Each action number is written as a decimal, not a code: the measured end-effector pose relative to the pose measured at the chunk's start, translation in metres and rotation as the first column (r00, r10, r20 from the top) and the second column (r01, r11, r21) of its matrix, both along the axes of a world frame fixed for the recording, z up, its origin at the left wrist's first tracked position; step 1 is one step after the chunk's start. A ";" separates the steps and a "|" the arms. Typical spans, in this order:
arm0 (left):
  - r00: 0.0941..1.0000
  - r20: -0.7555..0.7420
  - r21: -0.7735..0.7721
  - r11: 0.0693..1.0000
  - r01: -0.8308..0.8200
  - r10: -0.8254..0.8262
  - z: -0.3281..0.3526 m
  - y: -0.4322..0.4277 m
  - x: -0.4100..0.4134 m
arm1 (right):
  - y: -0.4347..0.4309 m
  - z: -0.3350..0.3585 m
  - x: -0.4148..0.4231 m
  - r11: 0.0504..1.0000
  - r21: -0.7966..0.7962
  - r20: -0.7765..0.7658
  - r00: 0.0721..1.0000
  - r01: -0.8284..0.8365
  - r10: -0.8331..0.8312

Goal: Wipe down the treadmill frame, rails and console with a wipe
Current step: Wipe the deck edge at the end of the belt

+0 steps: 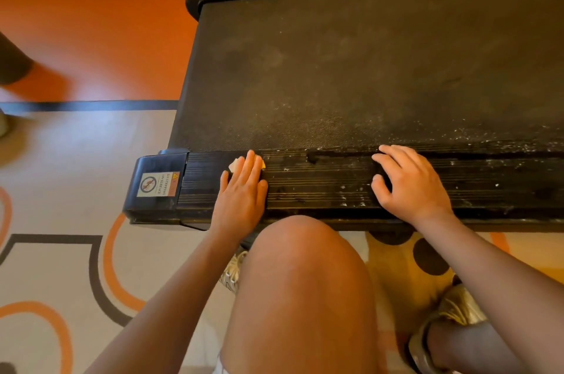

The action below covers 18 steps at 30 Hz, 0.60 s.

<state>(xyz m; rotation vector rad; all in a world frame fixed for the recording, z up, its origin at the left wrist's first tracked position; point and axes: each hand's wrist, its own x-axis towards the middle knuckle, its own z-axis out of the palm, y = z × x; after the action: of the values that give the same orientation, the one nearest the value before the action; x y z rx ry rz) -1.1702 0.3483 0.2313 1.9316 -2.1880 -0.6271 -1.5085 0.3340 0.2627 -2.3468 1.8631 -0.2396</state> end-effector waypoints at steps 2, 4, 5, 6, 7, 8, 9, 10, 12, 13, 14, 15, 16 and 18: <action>1.000 0.001 -0.007 1.000 0.008 -0.008 -0.004 0.020 0.004 | -0.001 0.000 -0.001 1.000 0.003 -0.010 1.000 -0.004 0.004; 1.000 -0.001 -0.002 1.000 -0.012 0.012 -0.007 0.025 0.004 | 0.000 0.000 -0.001 1.000 -0.002 -0.019 1.000 -0.006 0.006; 1.000 0.005 -0.006 1.000 -0.023 0.023 -0.008 0.024 0.003 | 0.000 0.000 -0.001 1.000 -0.002 -0.019 1.000 -0.005 0.004; 0.999 0.019 -0.013 0.999 -0.031 0.031 -0.009 0.020 0.002 | 0.000 0.000 -0.001 1.000 -0.002 -0.019 1.000 -0.004 0.004; 0.999 0.031 -0.014 0.999 -0.036 0.036 -0.009 0.015 0.001 | 0.000 0.001 -0.001 1.000 -0.002 -0.018 1.000 -0.004 0.004; 0.999 0.035 -0.009 0.999 -0.041 0.041 -0.008 0.008 0.000 | 0.000 0.001 -0.001 1.000 -0.001 -0.017 1.000 -0.004 0.004; 0.998 0.030 -0.001 0.999 -0.047 0.047 -0.006 0.001 -0.001 | -0.001 0.001 -0.001 1.000 0.000 -0.014 1.000 -0.004 0.004; 0.998 0.021 0.008 0.999 -0.051 0.051 -0.003 -0.007 -0.003 | -0.001 0.001 -0.001 1.000 0.001 -0.013 1.000 -0.004 0.004; 0.999 0.006 0.015 0.999 -0.051 0.051 0.000 -0.016 -0.006 | 0.000 0.000 -0.001 1.000 -0.001 -0.011 1.000 -0.004 0.004; 0.999 0.002 0.011 0.999 -0.046 0.046 0.001 -0.017 -0.007 | 0.000 0.000 -0.001 1.000 -0.001 -0.008 1.000 -0.001 0.001; 0.999 -0.001 0.005 0.999 -0.040 0.040 0.001 -0.014 -0.007 | 0.000 0.001 -0.001 1.000 0.001 -0.004 1.000 0.001 -0.001; 0.999 -0.001 -0.010 0.999 -0.035 0.035 0.000 -0.007 -0.005 | 0.001 0.001 -0.001 1.000 0.002 0.002 1.000 0.002 -0.002; 1.000 -0.003 -0.032 0.999 -0.024 0.024 -0.001 0.002 -0.003 | 0.000 0.001 -0.001 1.000 0.000 0.006 1.000 0.003 -0.003; 1.000 -0.020 -0.050 0.999 -0.012 0.011 -0.003 0.020 0.001 | -0.001 0.002 -0.001 1.000 -0.001 0.005 1.000 0.002 -0.002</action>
<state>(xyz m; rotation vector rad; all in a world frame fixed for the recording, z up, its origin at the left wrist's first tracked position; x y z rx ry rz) -1.1695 0.3687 0.2279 1.9036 -2.1585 -0.5818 -1.5091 0.3334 0.2643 -2.3431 1.8637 -0.2464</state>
